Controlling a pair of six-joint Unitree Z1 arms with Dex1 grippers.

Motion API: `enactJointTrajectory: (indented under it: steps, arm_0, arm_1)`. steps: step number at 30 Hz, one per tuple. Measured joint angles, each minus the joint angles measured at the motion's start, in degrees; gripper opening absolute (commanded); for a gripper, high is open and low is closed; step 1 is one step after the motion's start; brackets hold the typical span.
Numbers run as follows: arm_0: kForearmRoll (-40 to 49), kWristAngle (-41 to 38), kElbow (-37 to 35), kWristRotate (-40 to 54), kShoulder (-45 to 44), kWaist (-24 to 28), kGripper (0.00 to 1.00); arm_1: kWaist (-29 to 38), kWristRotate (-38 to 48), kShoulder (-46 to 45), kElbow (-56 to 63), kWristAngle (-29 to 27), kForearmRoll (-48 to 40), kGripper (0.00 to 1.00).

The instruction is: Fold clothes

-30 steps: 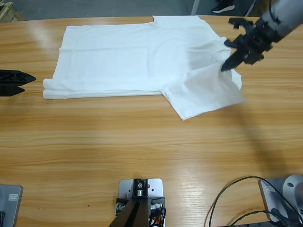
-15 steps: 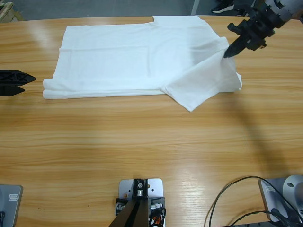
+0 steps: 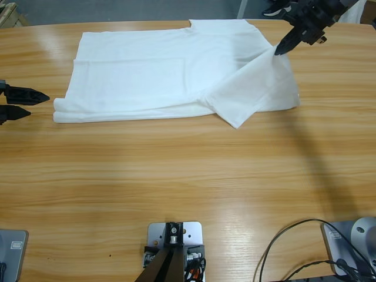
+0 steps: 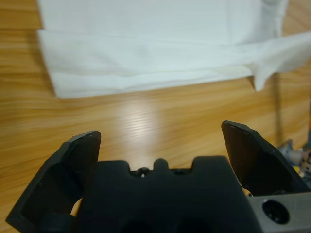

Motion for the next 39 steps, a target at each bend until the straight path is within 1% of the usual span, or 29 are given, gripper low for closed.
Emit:
enactJointTrajectory:
  steps: [3,8,14,21,27,28,29,30,32,33,35,36,37,39]
  arm_0:
    - [0.0,2.5,-0.4,-0.7,2.1,0.7,0.954]
    - [-0.2,4.3,-1.8,-0.7,6.5,1.7,0.950]
    - [-2.1,4.5,-3.6,-0.7,12.4,2.3,0.950]
    - [-3.4,4.0,-8.2,-0.1,19.8,2.3,0.945]
    - [-3.5,3.6,-10.4,0.4,23.7,2.3,0.936]
    - [-3.5,3.6,-10.6,0.4,24.0,2.3,0.902]
    - [-3.5,3.6,-10.7,0.5,24.3,2.3,0.830]
    - [-3.5,3.6,-10.8,0.6,24.7,2.3,0.789]
    - [-3.5,3.6,-10.8,0.7,25.0,2.3,0.769]
    - [-3.5,3.6,-10.8,0.7,25.1,2.3,0.729]
    - [-3.5,3.5,-10.8,0.7,25.2,2.3,0.575]
    - [-3.5,3.5,-10.8,0.7,25.2,2.3,0.514]
    - [-3.5,3.5,-10.8,0.8,25.3,2.3,0.486]
    - [-3.5,3.1,-10.8,1.1,25.3,2.3,0.480]
  arm_1:
    - [0.0,0.0,0.2,0.0,0.0,0.0,0.000]
    - [0.0,0.0,0.2,0.0,0.0,0.0,0.000]
    - [0.0,0.0,0.2,0.0,0.0,0.0,0.000]
    - [0.0,-0.1,0.3,0.0,0.0,0.0,0.000]
    - [0.0,-0.2,1.1,0.0,0.0,0.0,0.000]
    - [0.0,-0.2,1.1,0.0,0.0,0.0,0.000]
    - [0.0,-0.2,1.2,0.0,0.0,0.0,0.000]
    - [0.0,-0.2,1.2,0.0,0.0,0.0,0.000]
    - [0.0,-0.2,1.4,0.0,0.0,0.0,0.000]
    - [0.0,-0.2,1.5,0.0,0.0,0.0,0.000]
    - [0.0,-0.2,1.6,0.0,0.0,0.1,0.000]
    - [0.0,-0.2,1.6,0.0,0.0,0.2,0.000]
    - [0.0,-0.2,1.6,0.0,0.0,0.2,0.000]
    - [0.0,-0.2,1.6,0.0,0.0,0.2,0.000]
